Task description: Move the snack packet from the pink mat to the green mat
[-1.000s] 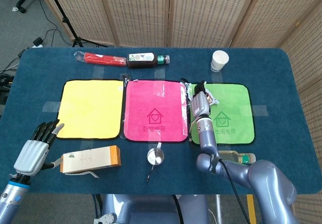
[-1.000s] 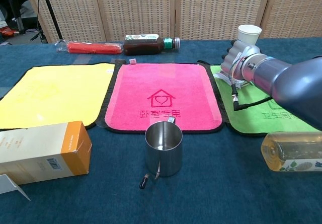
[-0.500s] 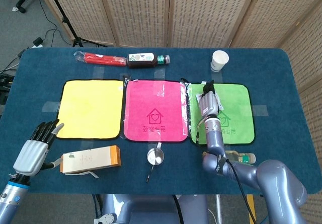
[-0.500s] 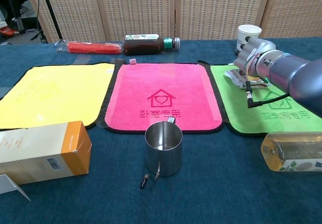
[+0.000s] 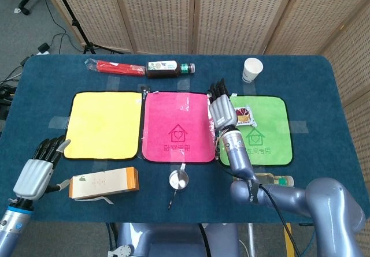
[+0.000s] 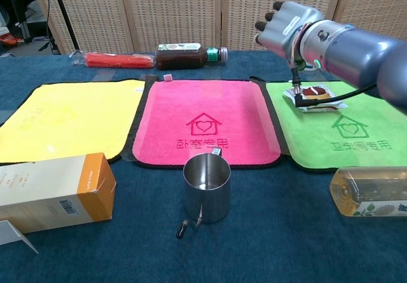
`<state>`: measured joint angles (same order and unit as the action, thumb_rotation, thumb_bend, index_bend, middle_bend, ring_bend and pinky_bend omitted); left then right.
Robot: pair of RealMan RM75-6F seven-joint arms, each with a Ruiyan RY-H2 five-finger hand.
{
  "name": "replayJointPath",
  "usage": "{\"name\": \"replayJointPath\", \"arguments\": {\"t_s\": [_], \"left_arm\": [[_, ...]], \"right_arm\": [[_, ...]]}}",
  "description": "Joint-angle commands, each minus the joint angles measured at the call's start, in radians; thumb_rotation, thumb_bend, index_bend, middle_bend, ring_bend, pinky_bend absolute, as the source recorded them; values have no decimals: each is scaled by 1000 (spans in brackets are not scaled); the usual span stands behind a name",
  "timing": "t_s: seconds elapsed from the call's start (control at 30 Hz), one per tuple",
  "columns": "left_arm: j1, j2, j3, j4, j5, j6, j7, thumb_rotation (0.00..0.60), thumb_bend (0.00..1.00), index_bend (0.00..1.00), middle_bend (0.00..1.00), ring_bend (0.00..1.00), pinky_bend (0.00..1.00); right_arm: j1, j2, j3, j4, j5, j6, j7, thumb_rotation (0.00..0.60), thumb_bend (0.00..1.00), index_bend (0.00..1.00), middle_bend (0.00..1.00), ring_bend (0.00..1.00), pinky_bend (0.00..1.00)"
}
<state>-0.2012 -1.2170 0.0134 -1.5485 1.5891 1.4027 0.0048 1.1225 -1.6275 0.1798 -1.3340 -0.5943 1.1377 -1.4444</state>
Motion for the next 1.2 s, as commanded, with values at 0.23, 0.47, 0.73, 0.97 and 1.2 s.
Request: {"name": "replayJointPath", "arguments": {"t_s": [0.23,0.47,0.73,0.97,1.2], "left_arm": [[13,4,6,-20,24,33,21,600,122,0,0,0,0],[21,-3,19,-28,44,43,59,600,123,0,0,0,0],[36,-9,21,-37,47,62,98,600,123,0,0,0,0],[47,-18,33,-34,83,87,129,600,123,0,0,0,0],[47,-26,32,-33,71,72,149,600,122,0,0,0,0]], "right_arm": [[-224,180,-91,-225,-447,148,552,600,466,145,0,0,0],[-486,240,-250,-184,-742,374,994,600,466,145,0,0,0],[-687,247,-321,-73,-871,551,1238,600,466,145,0,0,0],[-812,255,-358,-16,-959,661,1343,600,466,145,0,0,0],[-864,256,-359,21,-1005,680,1397,600,466,145,0,0,0]]}}
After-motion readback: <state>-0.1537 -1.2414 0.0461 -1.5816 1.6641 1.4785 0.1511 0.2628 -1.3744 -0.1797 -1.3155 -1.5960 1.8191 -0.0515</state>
